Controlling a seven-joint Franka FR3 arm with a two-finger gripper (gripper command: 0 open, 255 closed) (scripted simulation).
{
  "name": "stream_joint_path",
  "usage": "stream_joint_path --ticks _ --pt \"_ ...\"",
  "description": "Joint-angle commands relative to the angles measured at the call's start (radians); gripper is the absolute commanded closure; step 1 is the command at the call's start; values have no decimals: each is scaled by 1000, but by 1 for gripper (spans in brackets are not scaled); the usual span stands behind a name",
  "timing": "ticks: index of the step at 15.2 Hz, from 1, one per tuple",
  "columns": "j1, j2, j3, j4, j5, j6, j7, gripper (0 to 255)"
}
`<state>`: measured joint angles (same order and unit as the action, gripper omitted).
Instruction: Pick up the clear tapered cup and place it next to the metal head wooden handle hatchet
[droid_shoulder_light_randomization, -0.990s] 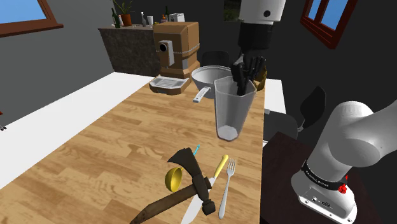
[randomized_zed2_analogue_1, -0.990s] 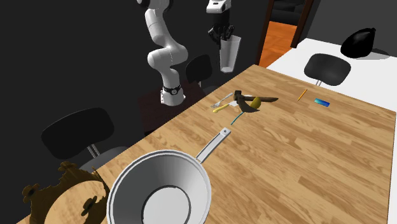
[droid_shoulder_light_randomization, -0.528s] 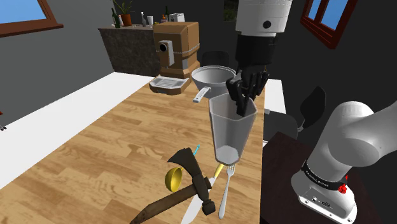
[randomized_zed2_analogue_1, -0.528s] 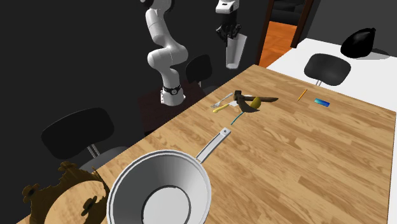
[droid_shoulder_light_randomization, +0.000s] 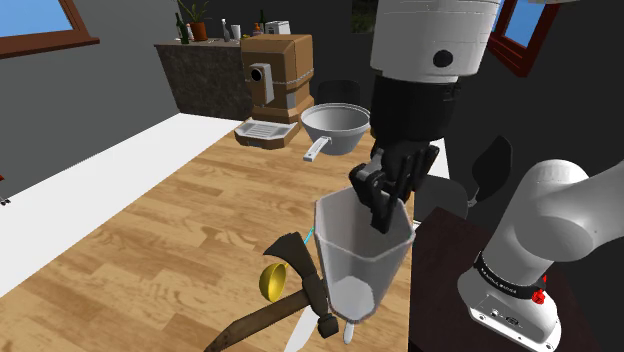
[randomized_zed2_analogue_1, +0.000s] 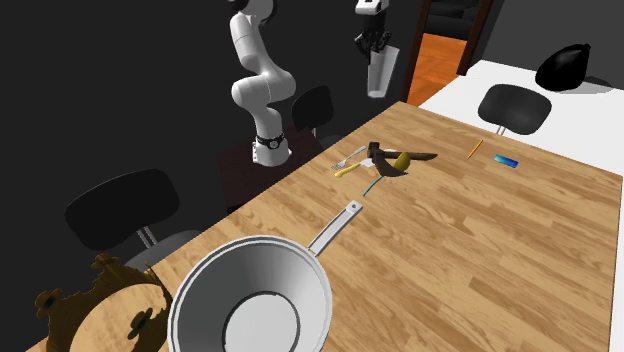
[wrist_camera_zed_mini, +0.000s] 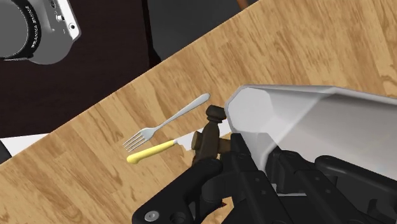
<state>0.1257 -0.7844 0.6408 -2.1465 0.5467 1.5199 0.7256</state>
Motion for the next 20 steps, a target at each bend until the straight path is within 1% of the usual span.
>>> stream_joint_path --ticks 1,7,11,12,20 --pt "39 -36 53 38 28 -6 44 255" --pt "-15 -6 214 162 99 -6 176 255" --pt "-68 29 334 266 128 0 271 255" --pt "-89 43 375 303 133 2 302 255" --pt "-64 5 401 187 170 86 275 255"
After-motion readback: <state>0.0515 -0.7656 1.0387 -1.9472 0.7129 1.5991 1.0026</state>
